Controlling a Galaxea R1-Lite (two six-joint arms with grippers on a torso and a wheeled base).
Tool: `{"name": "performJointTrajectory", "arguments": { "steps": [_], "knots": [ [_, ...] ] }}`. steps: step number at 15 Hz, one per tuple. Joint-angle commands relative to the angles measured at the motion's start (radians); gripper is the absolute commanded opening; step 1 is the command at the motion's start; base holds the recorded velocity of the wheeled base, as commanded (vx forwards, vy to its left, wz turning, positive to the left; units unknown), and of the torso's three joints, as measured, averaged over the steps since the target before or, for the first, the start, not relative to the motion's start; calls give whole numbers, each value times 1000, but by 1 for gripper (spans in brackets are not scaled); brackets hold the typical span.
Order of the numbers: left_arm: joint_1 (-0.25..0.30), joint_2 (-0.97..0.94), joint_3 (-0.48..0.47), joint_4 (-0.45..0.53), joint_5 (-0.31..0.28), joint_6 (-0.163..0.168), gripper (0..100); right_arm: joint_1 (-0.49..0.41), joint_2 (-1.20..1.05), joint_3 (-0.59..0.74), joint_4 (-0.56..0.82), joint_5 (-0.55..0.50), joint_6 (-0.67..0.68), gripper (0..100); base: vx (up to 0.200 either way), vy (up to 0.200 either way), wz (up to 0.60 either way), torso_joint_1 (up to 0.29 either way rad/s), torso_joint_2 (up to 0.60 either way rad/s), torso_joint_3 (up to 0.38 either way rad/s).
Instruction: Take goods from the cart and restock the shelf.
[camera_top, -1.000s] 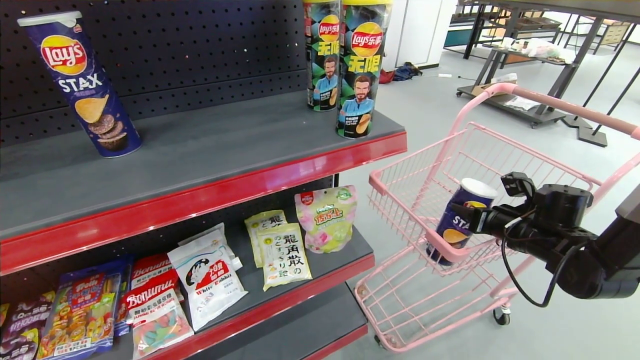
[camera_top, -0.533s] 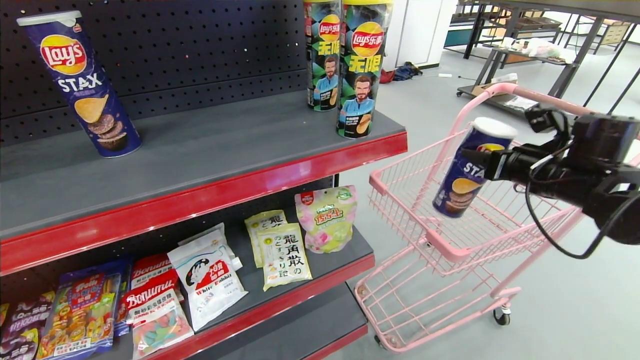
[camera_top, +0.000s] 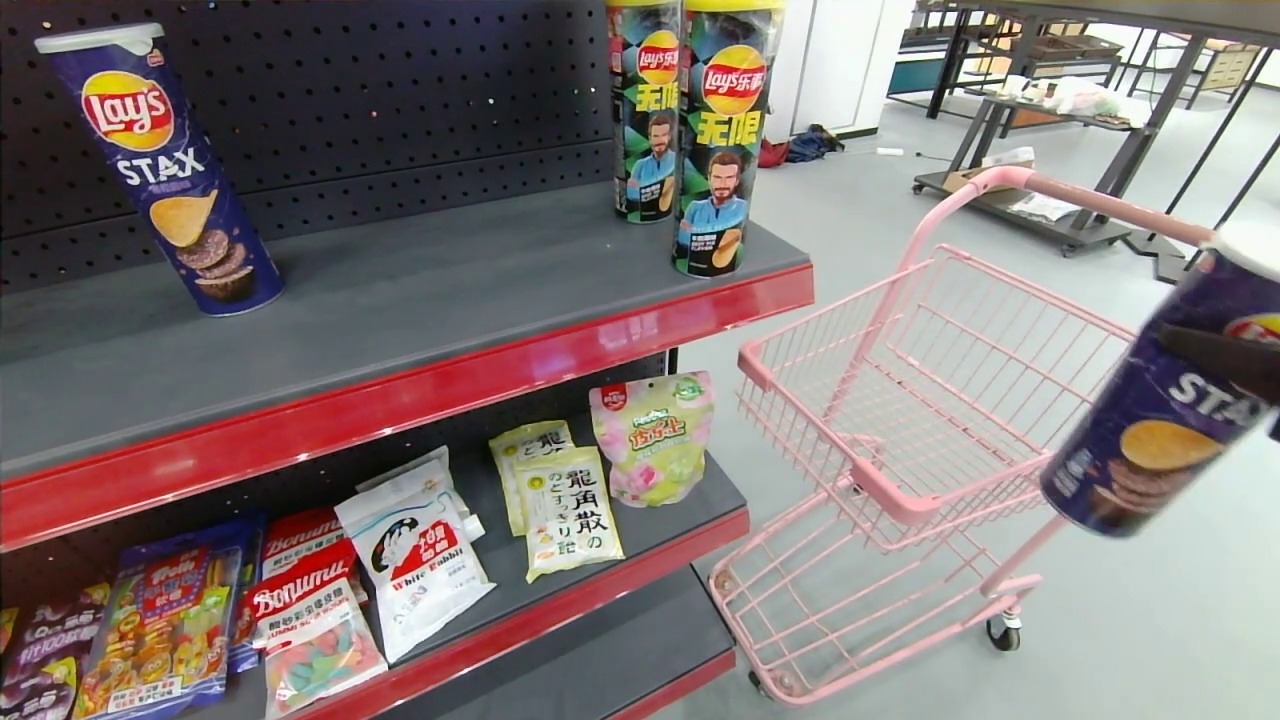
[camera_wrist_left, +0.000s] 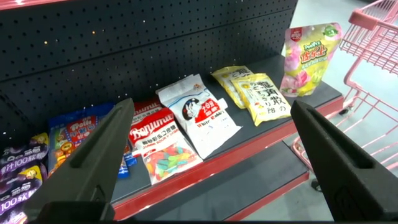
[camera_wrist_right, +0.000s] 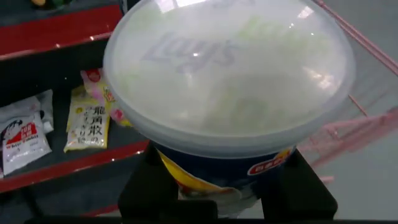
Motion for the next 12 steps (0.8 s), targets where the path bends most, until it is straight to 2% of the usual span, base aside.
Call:
{"name": "performJointTrajectory", "arguments": {
  "steps": [1, 2, 3, 9, 12],
  "knots": [
    [0, 1, 0, 0, 0, 0, 100, -51, -471, 185, 257, -20, -13, 0, 0, 0, 0, 0, 0, 0],
    [0, 1, 0, 0, 0, 0, 100, -53, -482, 185, 269, -22, -14, 0, 0, 0, 0, 0, 0, 0],
    [0, 1, 0, 0, 0, 0, 100, -67, -569, 176, 378, -20, -31, 0, 0, 0, 0, 0, 0, 0],
    [0, 1, 0, 0, 0, 0, 100, -73, -589, 185, 389, -43, -69, 0, 0, 0, 0, 0, 0, 0],
    [2, 1, 0, 0, -1, 0, 100, -71, -580, 187, 389, -43, -71, 0, 0, 0, 0, 71, -263, -186]
  ]
}}
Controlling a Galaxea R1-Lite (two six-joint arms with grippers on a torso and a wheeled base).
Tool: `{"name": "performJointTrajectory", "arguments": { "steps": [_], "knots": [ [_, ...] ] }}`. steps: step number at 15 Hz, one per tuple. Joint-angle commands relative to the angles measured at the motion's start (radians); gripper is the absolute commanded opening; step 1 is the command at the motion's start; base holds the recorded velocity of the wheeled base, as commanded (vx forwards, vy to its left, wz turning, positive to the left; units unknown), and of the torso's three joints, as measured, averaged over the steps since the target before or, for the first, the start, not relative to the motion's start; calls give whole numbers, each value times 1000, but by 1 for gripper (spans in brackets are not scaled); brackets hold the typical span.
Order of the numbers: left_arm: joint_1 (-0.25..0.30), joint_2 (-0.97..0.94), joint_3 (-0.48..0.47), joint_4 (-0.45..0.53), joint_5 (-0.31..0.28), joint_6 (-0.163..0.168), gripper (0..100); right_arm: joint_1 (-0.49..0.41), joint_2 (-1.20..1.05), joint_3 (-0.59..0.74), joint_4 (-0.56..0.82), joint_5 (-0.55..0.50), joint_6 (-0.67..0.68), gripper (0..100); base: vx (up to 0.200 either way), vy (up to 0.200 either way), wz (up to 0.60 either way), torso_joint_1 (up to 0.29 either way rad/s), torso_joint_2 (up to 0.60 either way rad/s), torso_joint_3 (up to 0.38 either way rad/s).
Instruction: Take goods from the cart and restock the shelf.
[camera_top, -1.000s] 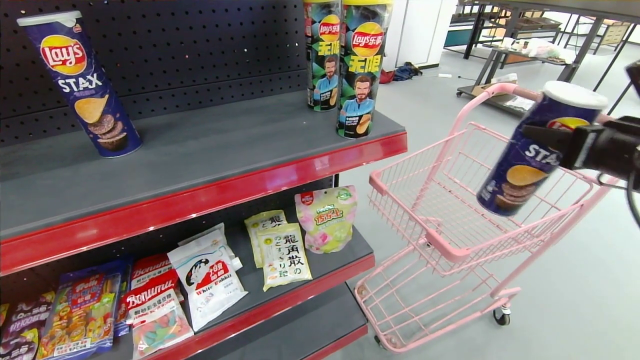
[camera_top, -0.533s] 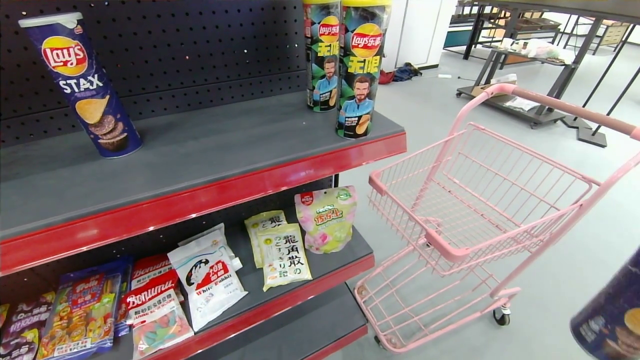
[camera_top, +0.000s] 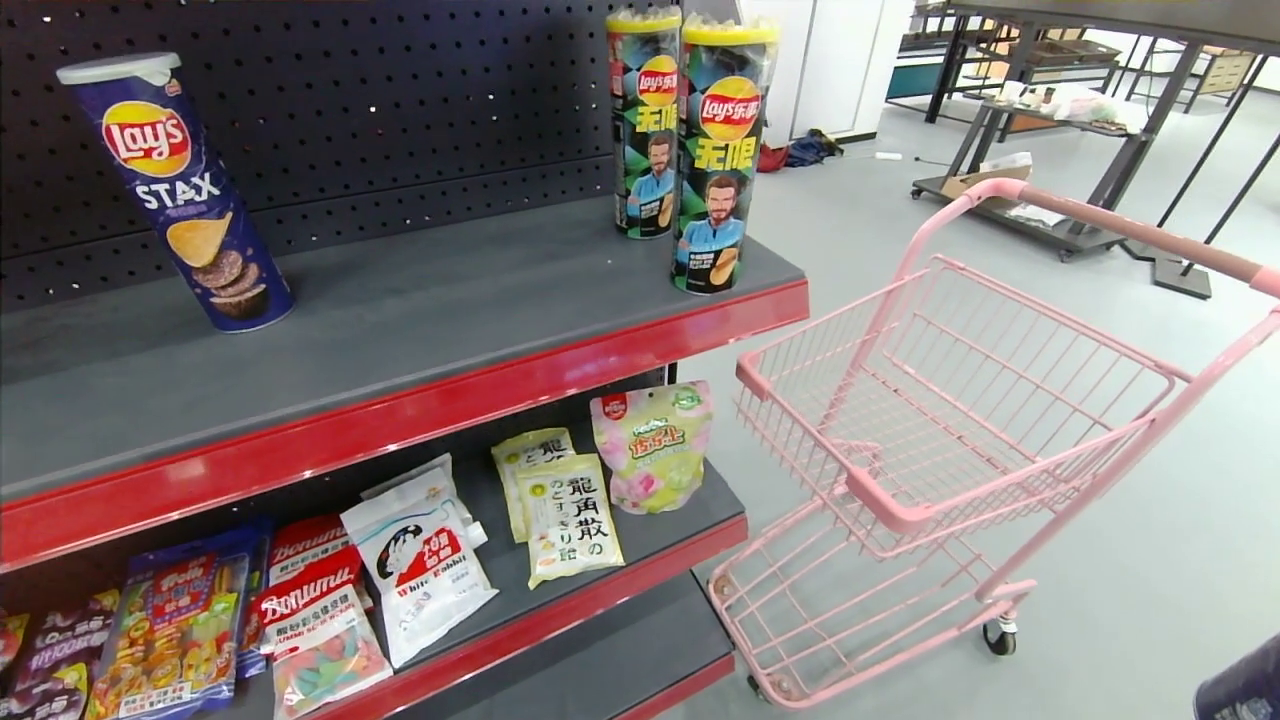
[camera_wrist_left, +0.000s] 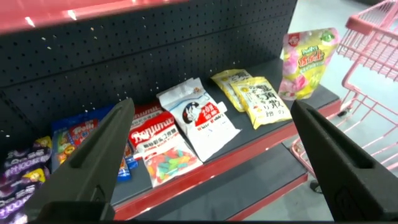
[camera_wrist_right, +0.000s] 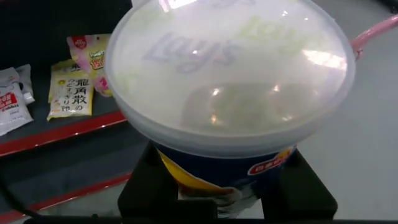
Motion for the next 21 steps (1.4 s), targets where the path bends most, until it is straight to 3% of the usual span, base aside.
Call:
{"name": "performJointTrajectory", "arguments": {
  "steps": [1, 11, 18, 21],
  "knots": [
    [0, 1, 0, 0, 1, 0, 100, 2, 7, 1, 0, 0, 0, 0, 0, 0, 0, 149, -461, -305],
    [0, 1, 0, 0, 1, 0, 100, 5, 30, 18, 0, 2, 0, 0, 0, 0, 0, 198, -542, -349],
    [0, 1, 0, 0, -1, 0, 100, 4, 40, 34, -6, 0, 0, 0, 0, 0, 0, 142, -348, -205],
    [0, 1, 0, 0, 1, 0, 100, -1, 39, 43, -7, 0, 0, 0, 0, 0, 600, 14, -22, -22]
  ]
}}
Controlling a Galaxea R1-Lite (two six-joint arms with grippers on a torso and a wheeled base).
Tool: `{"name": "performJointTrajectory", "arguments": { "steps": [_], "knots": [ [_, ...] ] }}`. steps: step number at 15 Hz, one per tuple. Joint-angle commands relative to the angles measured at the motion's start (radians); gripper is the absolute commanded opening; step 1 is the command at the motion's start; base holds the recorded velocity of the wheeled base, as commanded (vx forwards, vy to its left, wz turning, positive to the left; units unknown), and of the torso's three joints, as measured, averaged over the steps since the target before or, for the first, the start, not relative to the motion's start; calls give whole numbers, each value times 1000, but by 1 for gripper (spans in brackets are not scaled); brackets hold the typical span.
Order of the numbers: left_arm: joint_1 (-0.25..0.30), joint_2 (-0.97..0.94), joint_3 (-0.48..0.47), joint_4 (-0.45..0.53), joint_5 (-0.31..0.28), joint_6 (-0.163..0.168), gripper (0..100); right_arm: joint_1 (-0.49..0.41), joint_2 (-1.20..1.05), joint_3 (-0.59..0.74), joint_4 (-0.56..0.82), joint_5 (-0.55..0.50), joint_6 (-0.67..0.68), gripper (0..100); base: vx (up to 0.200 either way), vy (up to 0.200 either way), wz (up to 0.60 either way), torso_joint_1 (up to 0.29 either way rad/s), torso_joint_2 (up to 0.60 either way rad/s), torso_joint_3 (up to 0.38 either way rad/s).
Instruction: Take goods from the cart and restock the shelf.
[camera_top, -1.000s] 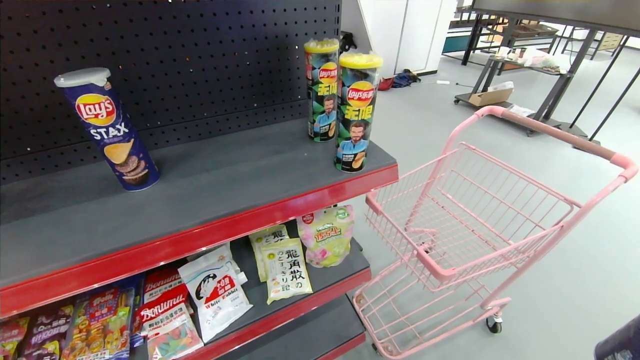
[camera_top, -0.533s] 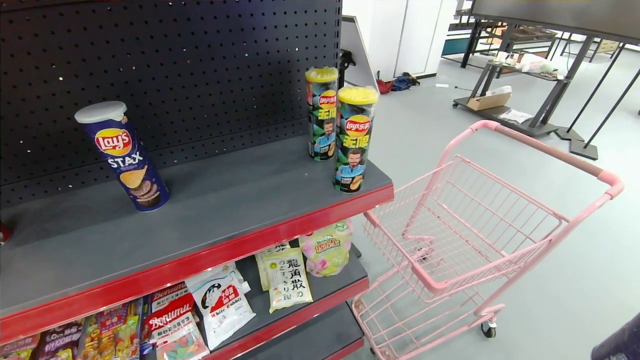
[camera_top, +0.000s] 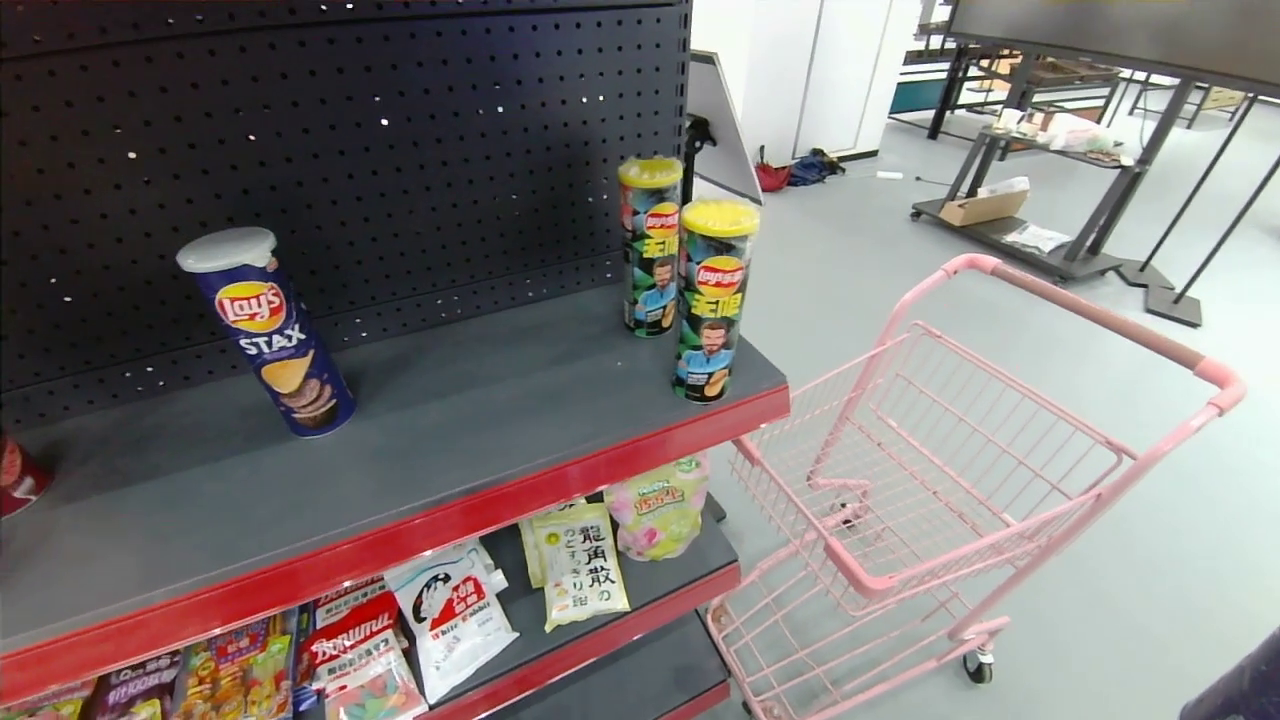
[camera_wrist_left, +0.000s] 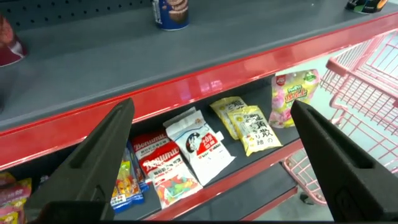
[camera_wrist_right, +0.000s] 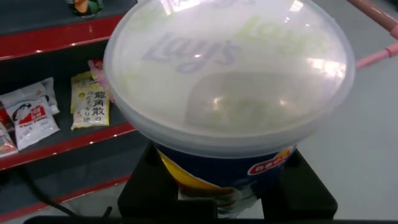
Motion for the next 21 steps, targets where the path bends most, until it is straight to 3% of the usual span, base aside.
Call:
{"name": "performJointTrajectory", "arguments": {
  "steps": [1, 8, 13, 19, 21],
  "knots": [
    [0, 1, 0, 0, 1, 0, 100, -1, 5, 4, -2, 1, 0, 0, 0, 0, 600, -7, -12, 2],
    [0, 1, 0, 0, 1, 1, 100, 5, -6, 21, -3, 4, -2, 0, 0, 0, 600, 7, 0, 1],
    [0, 1, 0, 0, 1, 3, 100, 5, -93, 52, -2, 3, 3, 0, 0, 0, 0, 0, 0, 0],
    [0, 1, 0, 0, 1, 1, 100, 66, -262, 149, 6, 21, 3, 0, 200, 0, 0, 2, 1, 2],
    [0, 1, 0, 0, 1, 1, 100, 99, -267, 153, 8, 19, 3, 0, 0, 0, 0, 0, 0, 0]
  ]
}}
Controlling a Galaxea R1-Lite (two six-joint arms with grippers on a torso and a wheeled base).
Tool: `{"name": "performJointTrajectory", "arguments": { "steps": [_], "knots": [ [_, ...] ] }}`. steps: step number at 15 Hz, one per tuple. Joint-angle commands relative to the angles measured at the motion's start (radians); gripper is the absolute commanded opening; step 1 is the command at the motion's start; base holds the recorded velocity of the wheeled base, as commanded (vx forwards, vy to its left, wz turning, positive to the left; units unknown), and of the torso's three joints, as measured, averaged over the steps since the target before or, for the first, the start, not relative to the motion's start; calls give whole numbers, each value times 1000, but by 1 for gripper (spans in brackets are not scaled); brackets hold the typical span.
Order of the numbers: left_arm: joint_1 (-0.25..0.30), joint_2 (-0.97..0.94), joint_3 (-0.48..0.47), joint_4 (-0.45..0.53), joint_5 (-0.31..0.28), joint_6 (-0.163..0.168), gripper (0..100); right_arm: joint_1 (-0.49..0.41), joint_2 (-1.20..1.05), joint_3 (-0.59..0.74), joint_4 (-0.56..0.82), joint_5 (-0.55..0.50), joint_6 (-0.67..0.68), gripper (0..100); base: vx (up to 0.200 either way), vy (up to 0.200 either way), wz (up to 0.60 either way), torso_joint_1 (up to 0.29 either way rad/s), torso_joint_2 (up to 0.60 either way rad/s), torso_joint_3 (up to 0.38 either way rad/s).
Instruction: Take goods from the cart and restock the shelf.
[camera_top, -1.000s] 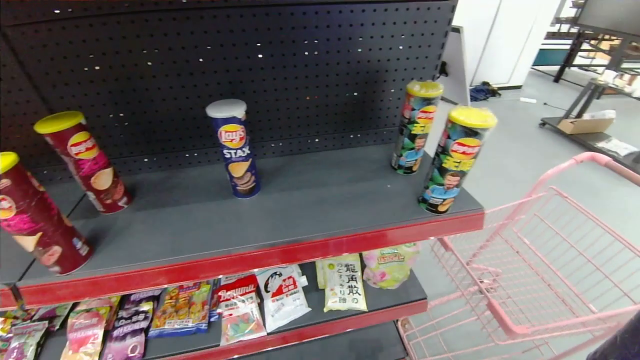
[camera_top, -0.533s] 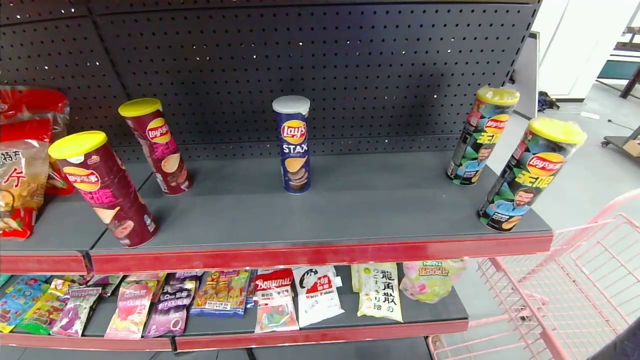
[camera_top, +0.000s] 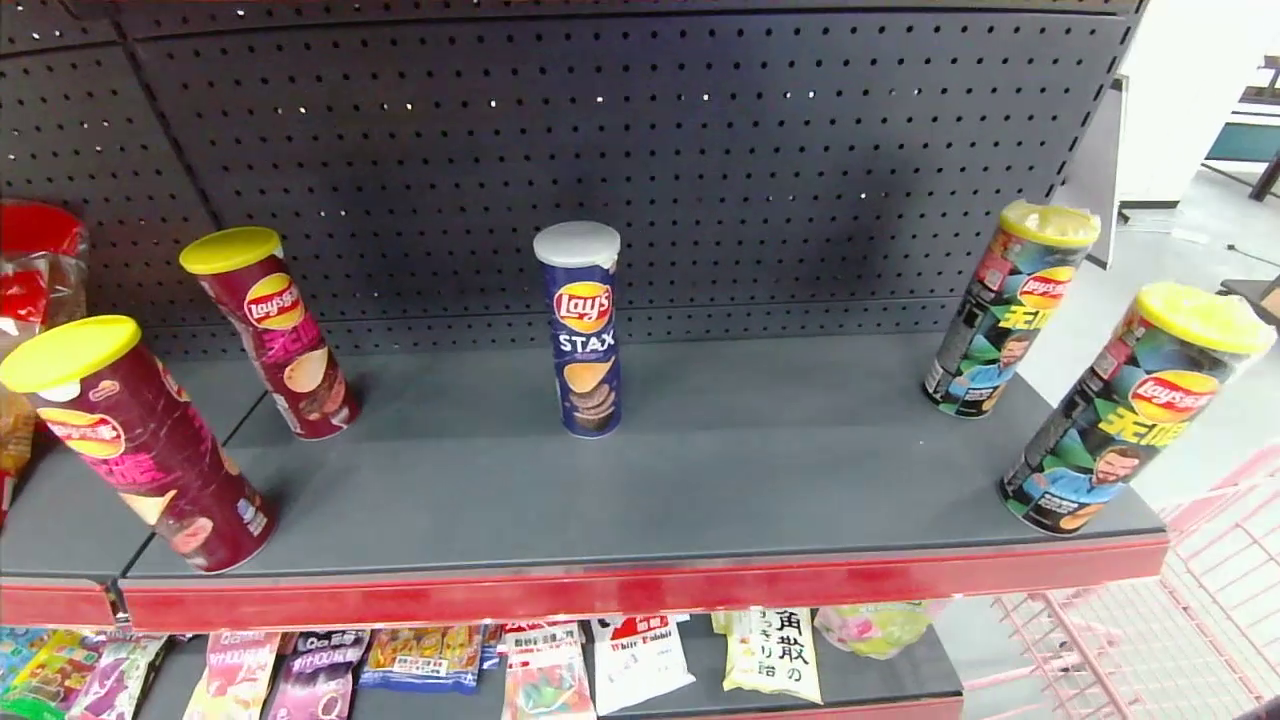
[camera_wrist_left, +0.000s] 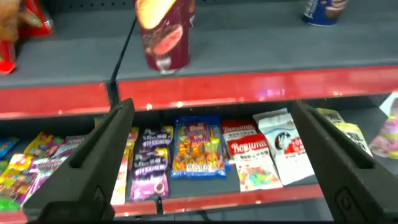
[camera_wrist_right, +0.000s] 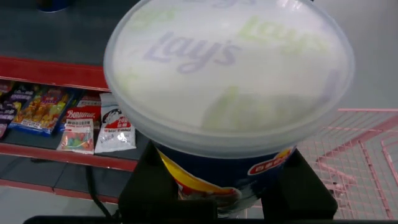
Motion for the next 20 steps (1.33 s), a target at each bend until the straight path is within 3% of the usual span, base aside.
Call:
{"name": "performJointTrajectory", "arguments": {
  "steps": [1, 7, 9, 10, 11, 12, 14, 15, 16, 18, 20],
  "knots": [
    [0, 1, 0, 0, 0, -1, 100, 31, -28, 6, 0, 1, -1, 0, 0, 0, 0, 0, 0, 0],
    [-7, 59, -2, 0, -1, 2, 100, 44, -66, 15, 0, 19, -1, 0, 0, 0, 0, 0, 0, 0],
    [-23, 47, -15, -5, -46, 28, 100, 46, -100, 38, 8, 25, -1, 0, 0, 0, 0, 0, 0, 0],
    [-49, 179, -209, 0, -112, -12, 100, 46, -95, 38, 8, 25, -1, 0, 0, 0, 0, 0, 0, 0],
    [-66, 334, -354, 6, -132, -87, 100, 46, -89, 40, 8, 25, -1, 0, 0, 0, 0, 0, 0, 0],
    [-110, 470, -482, -2, -213, -147, 100, 46, -79, 44, 8, 25, -1, 0, 0, 0, 0, 0, 0, 0],
    [-193, 608, -500, -22, -408, -78, 100, 46, -29, 38, 5, 25, -1, 0, 0, 0, 0, 0, 0, 0],
    [-196, 614, -500, -25, -414, -75, 100, 46, -28, 37, 5, 25, -1, 0, 0, 0, 0, 0, 0, 0],
    [-211, 822, -512, -138, -535, -60, 100, 46, -6, 14, 5, 28, -2, 0, 0, 0, 0, 0, 0, 0],
    [-231, 1078, -568, -332, -572, 6, 100, 46, -6, 5, 5, 59, 1, 0, 0, 0, 0, 0, 0, 0],
    [-293, 1294, -667, -433, -569, 48, 100, 47, -5, 5, 5, 63, 2, 0, 0, 0, 0, 0, 0, 0]
  ]
}}
